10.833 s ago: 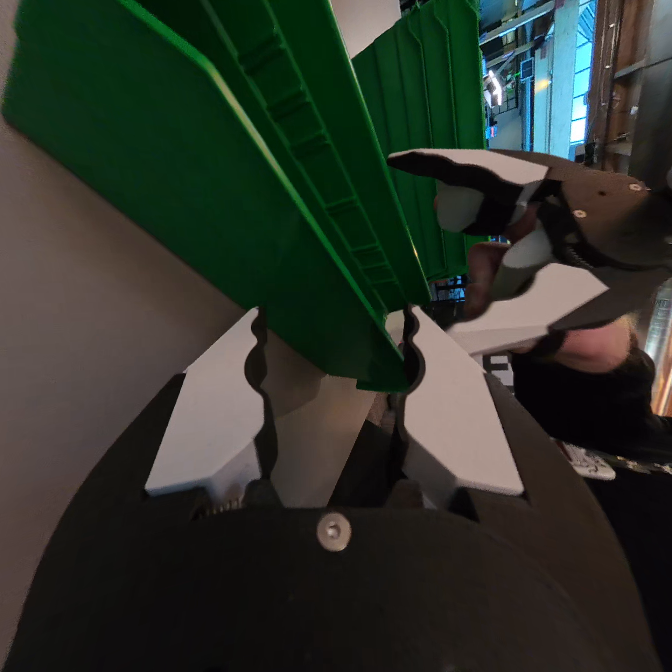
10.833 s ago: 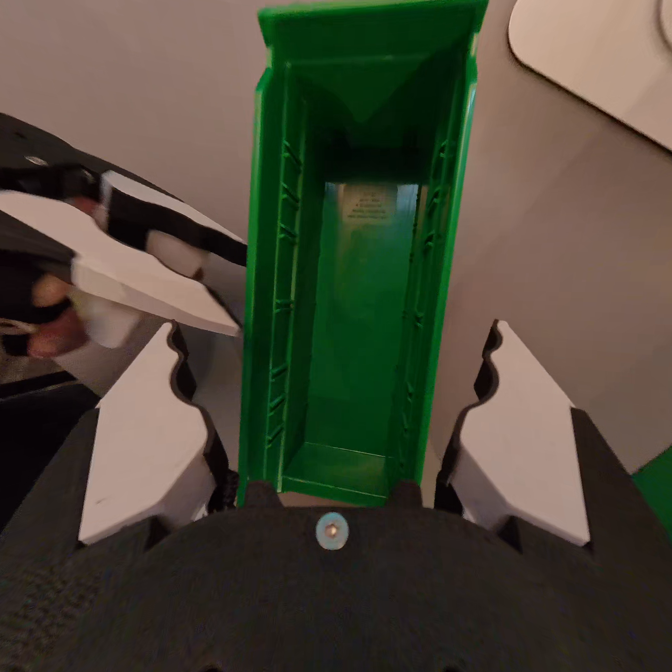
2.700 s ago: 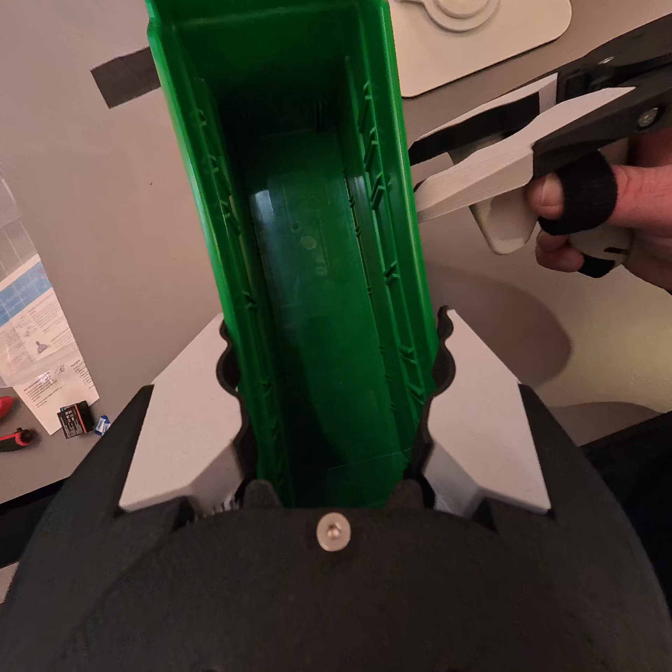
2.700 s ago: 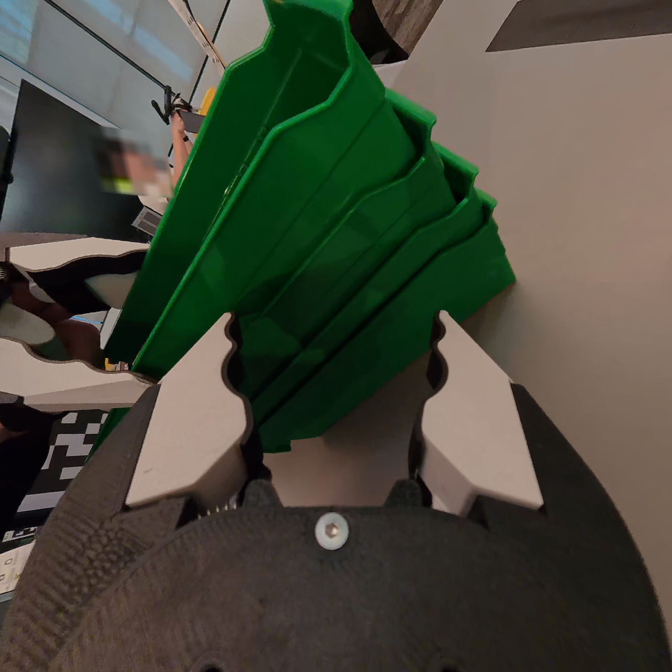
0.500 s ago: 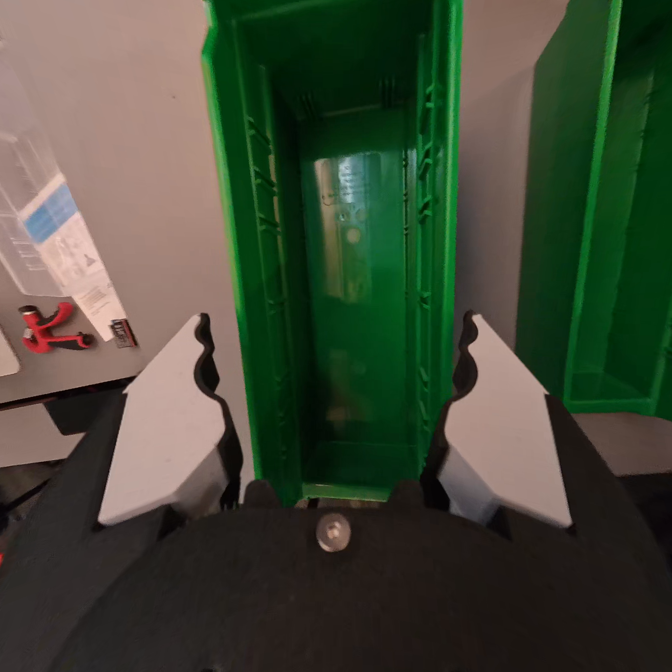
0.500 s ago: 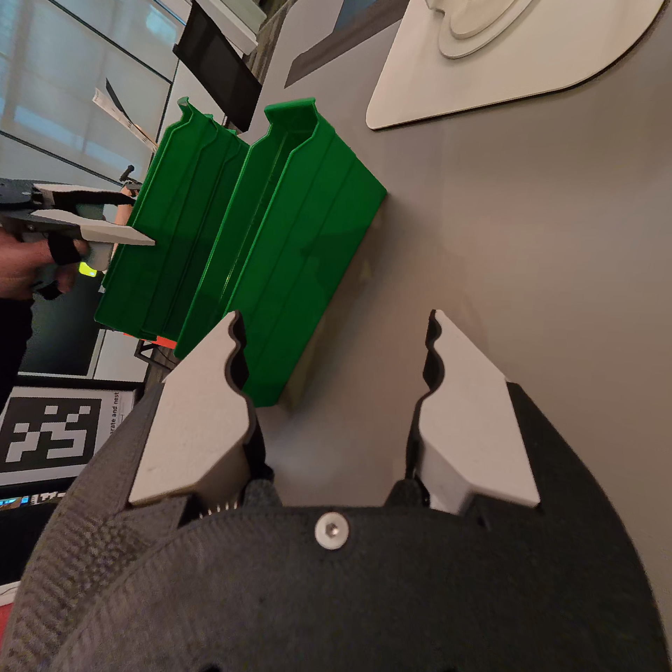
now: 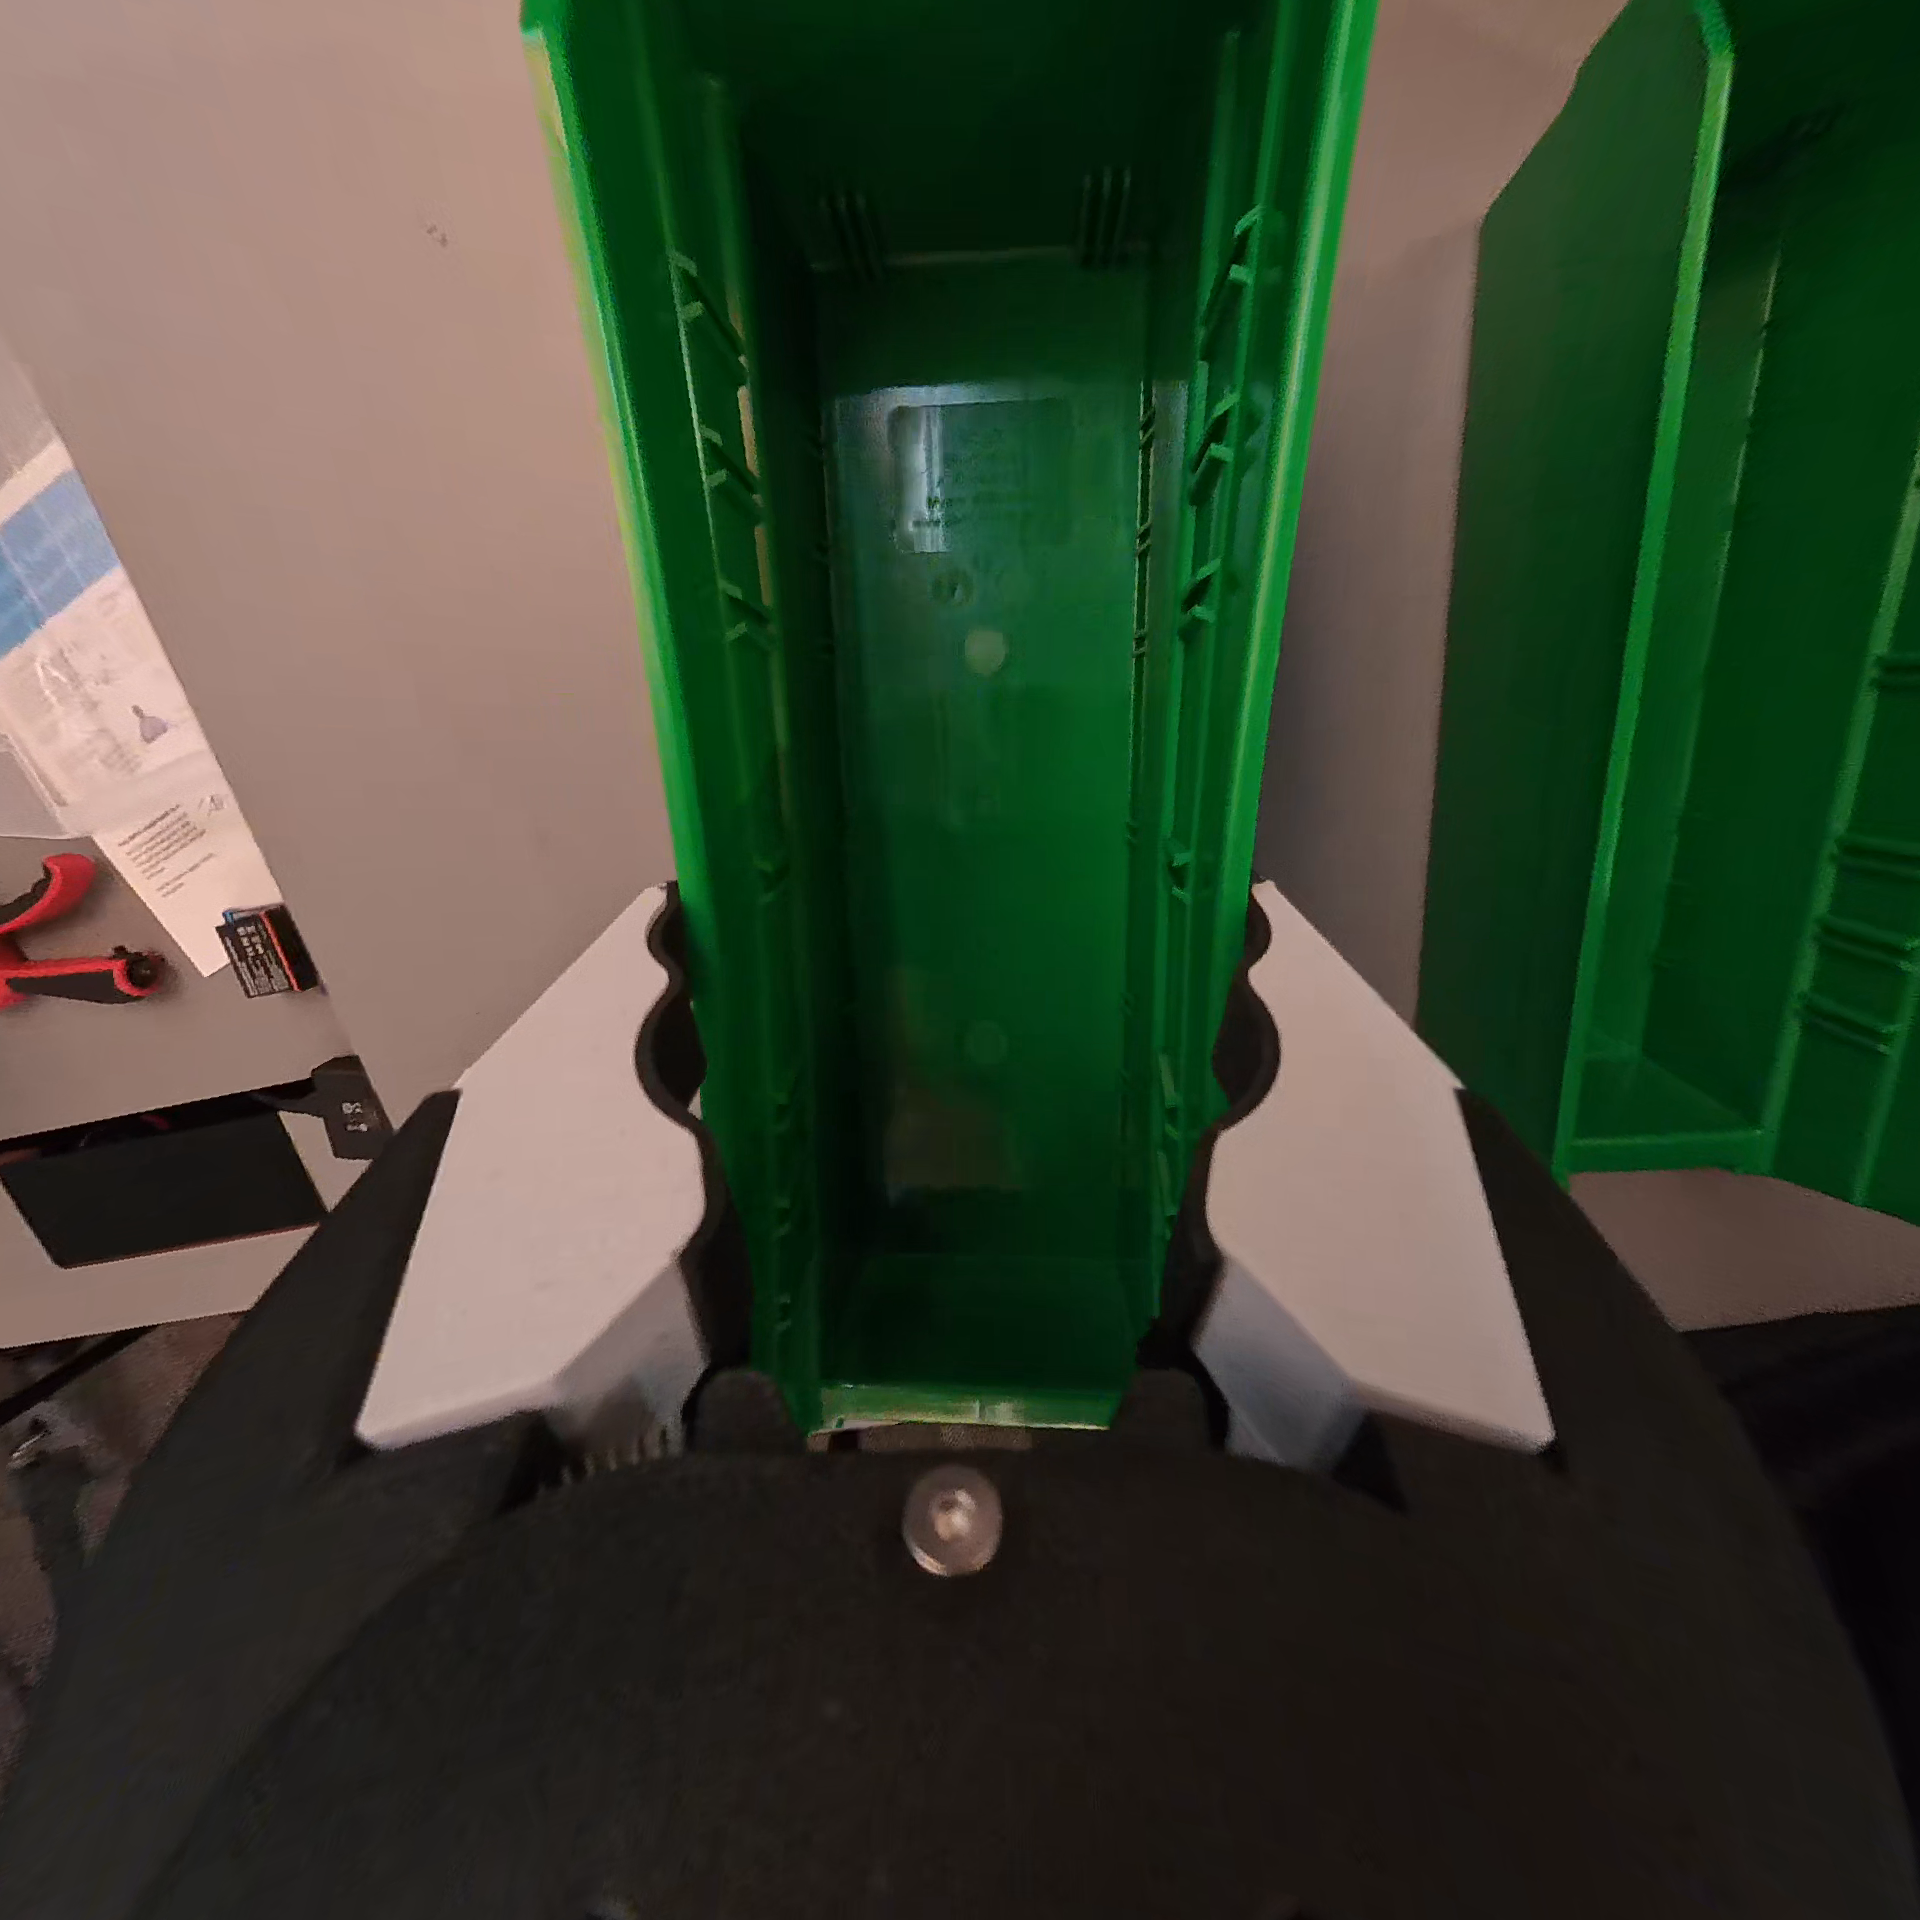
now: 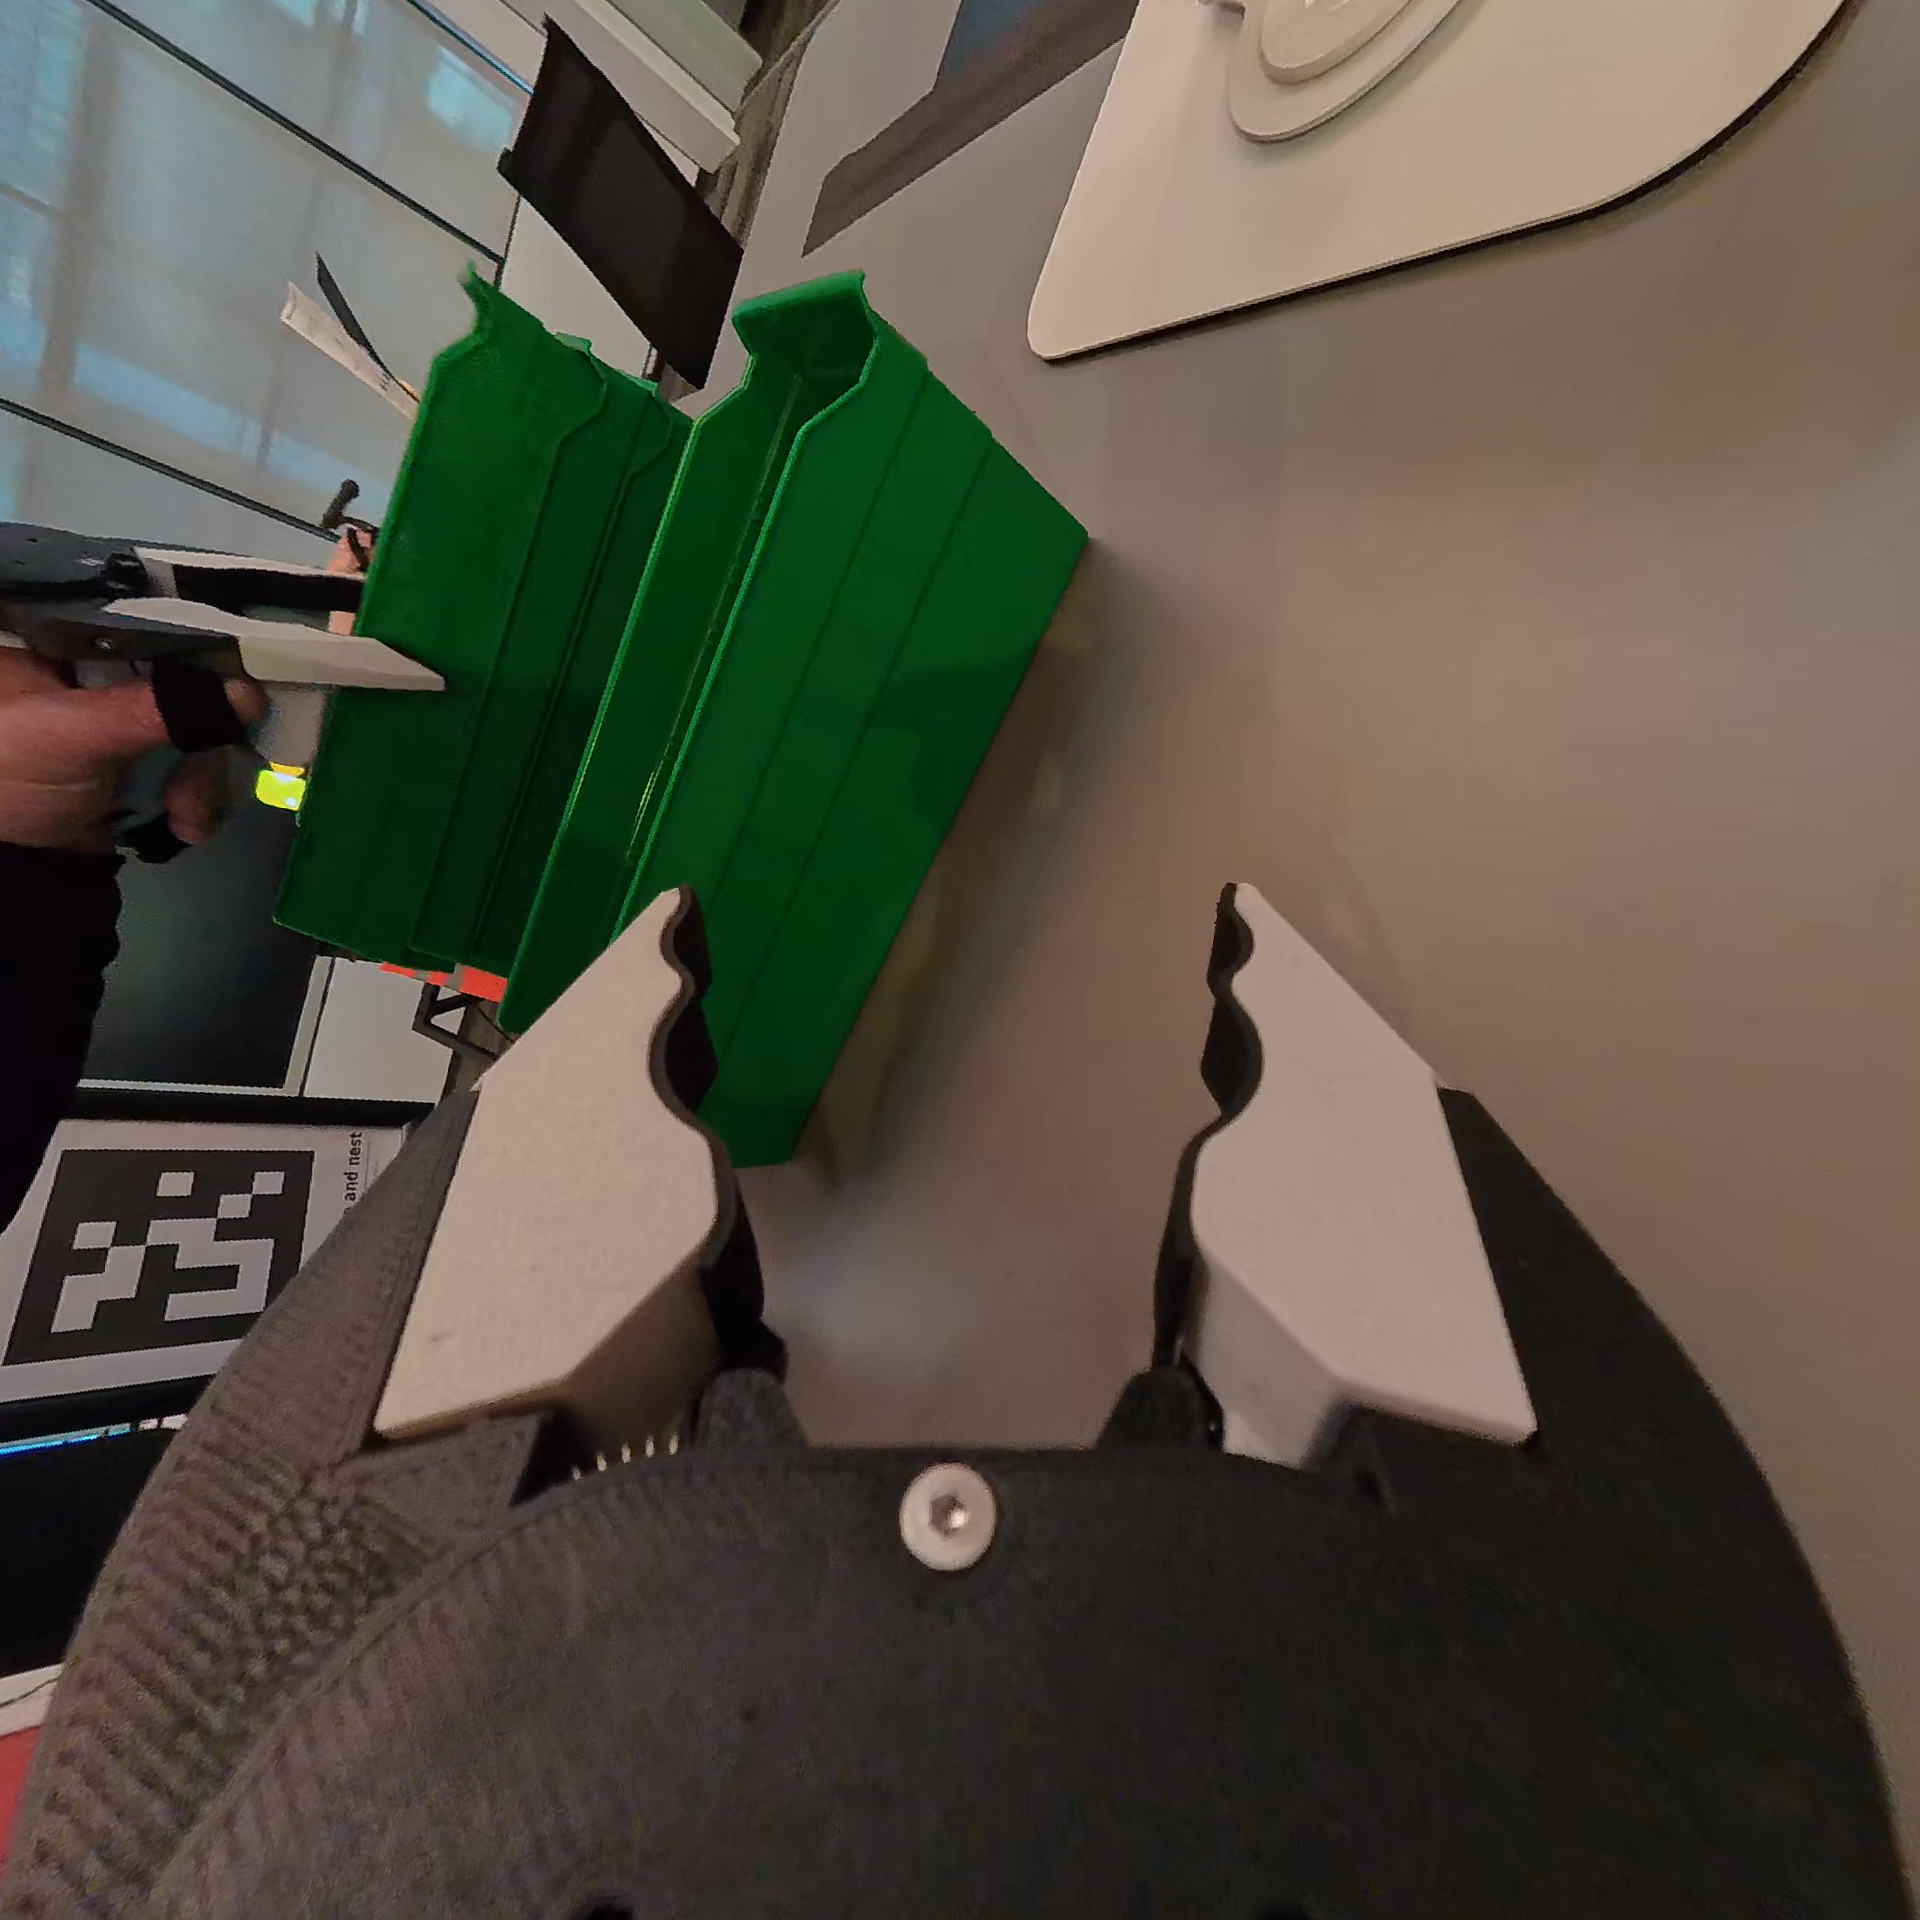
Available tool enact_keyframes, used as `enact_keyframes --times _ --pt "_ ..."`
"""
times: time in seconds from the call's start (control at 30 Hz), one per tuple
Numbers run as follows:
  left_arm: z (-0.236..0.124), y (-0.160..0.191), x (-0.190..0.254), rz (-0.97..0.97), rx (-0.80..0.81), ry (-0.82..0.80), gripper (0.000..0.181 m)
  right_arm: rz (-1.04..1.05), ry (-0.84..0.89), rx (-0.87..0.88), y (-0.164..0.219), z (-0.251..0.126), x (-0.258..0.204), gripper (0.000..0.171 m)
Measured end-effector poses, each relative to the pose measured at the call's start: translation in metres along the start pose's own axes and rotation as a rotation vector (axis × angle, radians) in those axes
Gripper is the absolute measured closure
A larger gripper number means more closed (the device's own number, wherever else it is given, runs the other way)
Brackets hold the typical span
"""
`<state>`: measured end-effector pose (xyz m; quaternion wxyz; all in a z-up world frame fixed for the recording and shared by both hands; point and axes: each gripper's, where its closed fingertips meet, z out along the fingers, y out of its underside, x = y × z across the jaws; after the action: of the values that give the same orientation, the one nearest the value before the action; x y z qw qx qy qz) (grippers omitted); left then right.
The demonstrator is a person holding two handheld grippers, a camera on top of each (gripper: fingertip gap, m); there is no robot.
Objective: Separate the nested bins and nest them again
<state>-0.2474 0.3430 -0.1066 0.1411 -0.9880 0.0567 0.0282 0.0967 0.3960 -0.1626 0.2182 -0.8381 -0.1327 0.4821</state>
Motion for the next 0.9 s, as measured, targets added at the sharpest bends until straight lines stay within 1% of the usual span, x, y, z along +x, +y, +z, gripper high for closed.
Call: enact_keyframes --times 0.17,0.37,0.47,0.5,0.53,0.57,0.73,0.83,0.9 --pt "-0.019 -0.009 -0.005 -0.011 0.038 0.000 0.080 0.000 -0.002 -0.007 0.001 0.002 0.000 0.076" --pt "-0.052 -0.022 -0.011 -0.013 0.111 -0.033 0.081 0.006 -0.006 0.003 -0.002 0.001 0.001 0.076" --pt "-0.057 -0.024 -0.012 -0.025 0.126 -0.020 0.081 0.007 -0.009 0.004 -0.003 0.000 0.001 0.076" --pt "-0.057 -0.023 -0.014 -0.023 0.124 -0.026 0.081 0.006 -0.010 0.005 -0.003 0.000 0.001 0.073" --pt "-0.058 -0.022 -0.015 -0.025 0.120 -0.026 0.081 0.006 -0.011 0.008 -0.004 -0.001 0.001 0.077" --pt "-0.059 -0.022 -0.016 -0.025 0.122 -0.025 0.081 0.007 -0.011 0.011 -0.004 -0.002 0.001 0.077" --pt "-0.069 -0.027 -0.010 -0.039 0.165 0.028 0.082 0.015 -0.013 0.013 -0.003 -0.004 0.003 0.077" --pt "-0.082 -0.034 -0.003 -0.035 0.196 0.045 0.082 0.018 -0.010 0.018 -0.003 -0.006 0.004 0.077" --pt "-0.095 -0.044 0.011 -0.028 0.232 0.078 0.082 0.020 -0.007 0.022 -0.004 -0.008 0.005 0.077"
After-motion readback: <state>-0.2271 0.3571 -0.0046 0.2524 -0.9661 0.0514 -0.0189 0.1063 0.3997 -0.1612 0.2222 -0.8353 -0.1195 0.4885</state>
